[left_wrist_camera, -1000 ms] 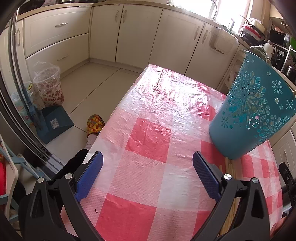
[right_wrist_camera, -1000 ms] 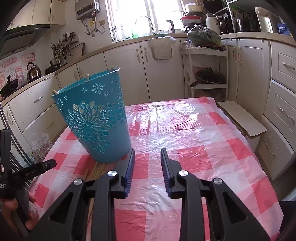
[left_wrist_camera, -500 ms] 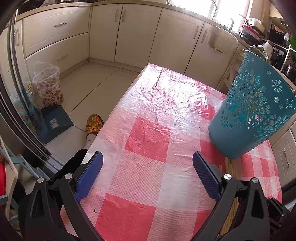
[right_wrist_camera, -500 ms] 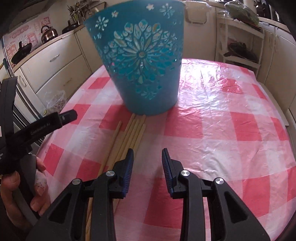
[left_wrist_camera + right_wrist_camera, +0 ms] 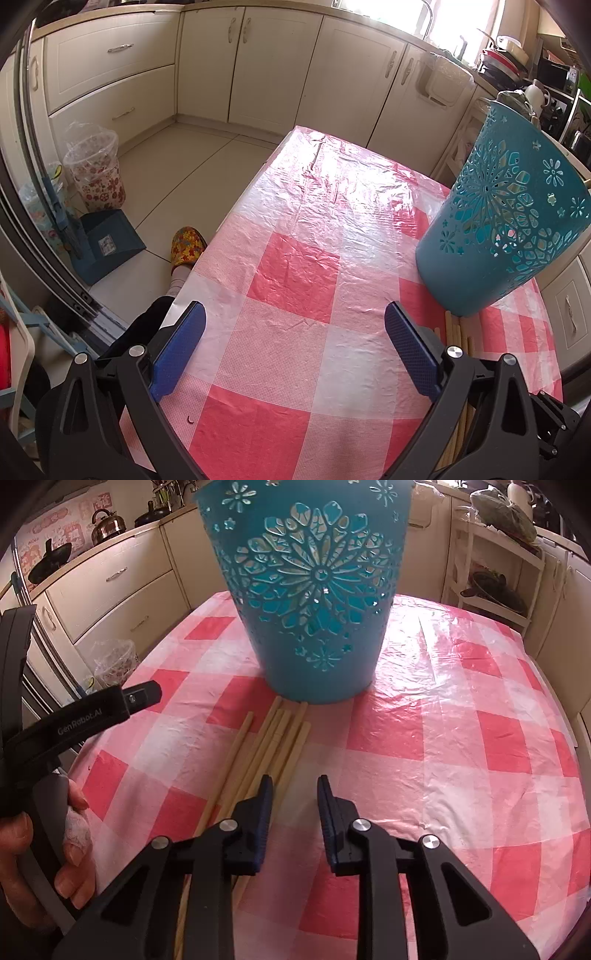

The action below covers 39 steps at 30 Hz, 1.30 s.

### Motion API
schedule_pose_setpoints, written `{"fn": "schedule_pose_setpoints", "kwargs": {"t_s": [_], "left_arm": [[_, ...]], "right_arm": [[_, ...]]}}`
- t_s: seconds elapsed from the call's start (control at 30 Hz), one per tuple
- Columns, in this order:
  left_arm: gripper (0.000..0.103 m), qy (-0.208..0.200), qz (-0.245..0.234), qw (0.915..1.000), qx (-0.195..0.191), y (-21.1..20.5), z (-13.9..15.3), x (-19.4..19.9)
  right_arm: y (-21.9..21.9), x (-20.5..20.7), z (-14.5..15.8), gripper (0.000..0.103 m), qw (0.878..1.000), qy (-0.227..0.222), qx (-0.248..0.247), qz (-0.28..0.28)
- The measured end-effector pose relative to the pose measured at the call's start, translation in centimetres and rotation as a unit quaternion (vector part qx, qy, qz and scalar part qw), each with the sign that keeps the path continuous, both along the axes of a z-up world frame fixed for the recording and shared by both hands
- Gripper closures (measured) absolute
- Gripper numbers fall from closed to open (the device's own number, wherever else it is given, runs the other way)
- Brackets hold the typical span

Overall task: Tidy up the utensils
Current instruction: 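Bring the open right gripper back toward the remaining sticks, then move the left gripper to the wooden sticks and close on one stick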

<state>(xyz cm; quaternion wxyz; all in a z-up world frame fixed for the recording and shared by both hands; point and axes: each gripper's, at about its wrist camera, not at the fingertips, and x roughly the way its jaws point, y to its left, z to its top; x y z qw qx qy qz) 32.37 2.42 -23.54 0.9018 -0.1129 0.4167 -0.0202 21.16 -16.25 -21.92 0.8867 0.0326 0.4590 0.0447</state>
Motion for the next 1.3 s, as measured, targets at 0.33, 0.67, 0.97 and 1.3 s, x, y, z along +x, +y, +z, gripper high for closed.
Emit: {"fn": "schedule_pose_setpoints", "kwargs": {"t_s": [0.33, 0.67, 0.97, 1.3], "left_arm": [[0.01, 0.001, -0.001, 1.0, -0.003, 0.3, -0.1, 0.0], [0.01, -0.005, -0.117, 0.991, 0.064, -5.0, 0.6, -1.2], [0.01, 0.021, -0.145, 0.98, 0.135, -8.8, -0.1, -1.4], [0.012, 0.023, -0.121, 0.977, 0.174, -9.2, -0.1, -1.5]], "right_arm": [[-0.1, -0.6, 0.1, 0.085, 0.998, 0.002, -0.049, 0.031], [-4.7, -1.5, -0.2, 0.083, 1.0, -0.014, -0.012, -0.011], [-5.9, -1.3, -0.3, 0.082, 0.999, -0.014, 0.045, -0.018], [-5.7, -1.3, -0.3, 0.077, 0.999, -0.016, 0.052, -0.008]]}}
